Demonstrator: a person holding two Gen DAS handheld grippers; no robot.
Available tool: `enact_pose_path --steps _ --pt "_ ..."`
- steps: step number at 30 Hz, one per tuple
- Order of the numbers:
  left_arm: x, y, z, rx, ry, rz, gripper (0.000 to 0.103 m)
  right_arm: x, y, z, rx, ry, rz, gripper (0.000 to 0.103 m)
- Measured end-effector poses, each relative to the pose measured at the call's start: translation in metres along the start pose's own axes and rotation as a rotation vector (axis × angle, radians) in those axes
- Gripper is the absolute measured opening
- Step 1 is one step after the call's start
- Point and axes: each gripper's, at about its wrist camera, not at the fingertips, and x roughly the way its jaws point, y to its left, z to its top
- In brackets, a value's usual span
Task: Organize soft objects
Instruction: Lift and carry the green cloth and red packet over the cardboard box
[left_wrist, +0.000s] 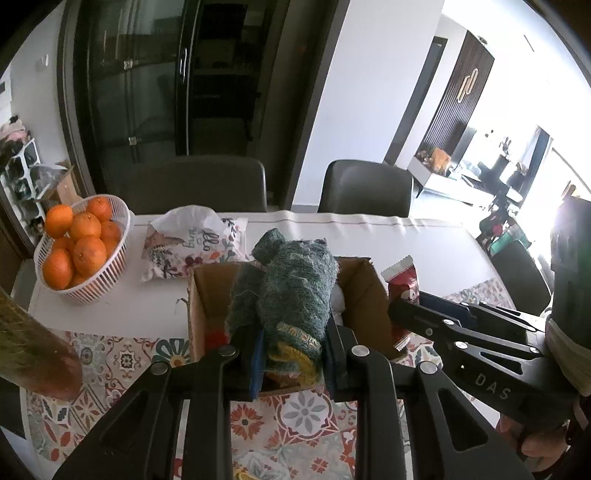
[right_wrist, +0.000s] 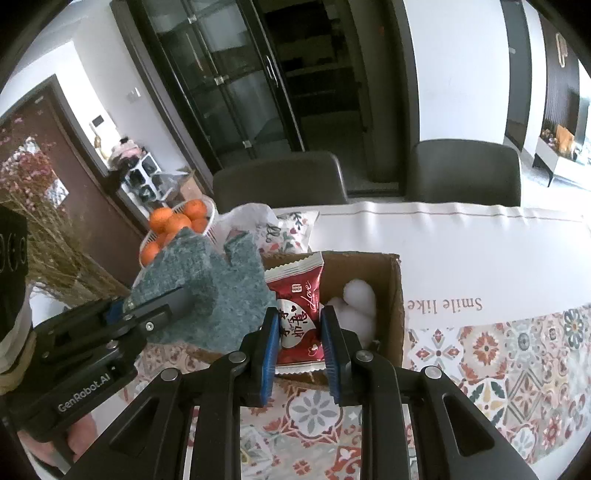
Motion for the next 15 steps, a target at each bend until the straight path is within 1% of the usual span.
enact_pose_path --steps 6,10,15 --pt "0.027 0.007 0.0 -0.004 0.049 0.004 0.026 0.024 -0.008 0.004 0.004 0.044 -0.016 0.024" --pt "0.046 0.013 -0.003 -0.019 0.097 -0.006 0.026 0.042 -0.011 0.003 0.004 0.08 -0.017 0.024" --pt "0.067 0.017 -0.009 -0.021 0.143 0.011 0.026 0.062 -0.016 0.0 0.006 0.123 -0.022 0.024"
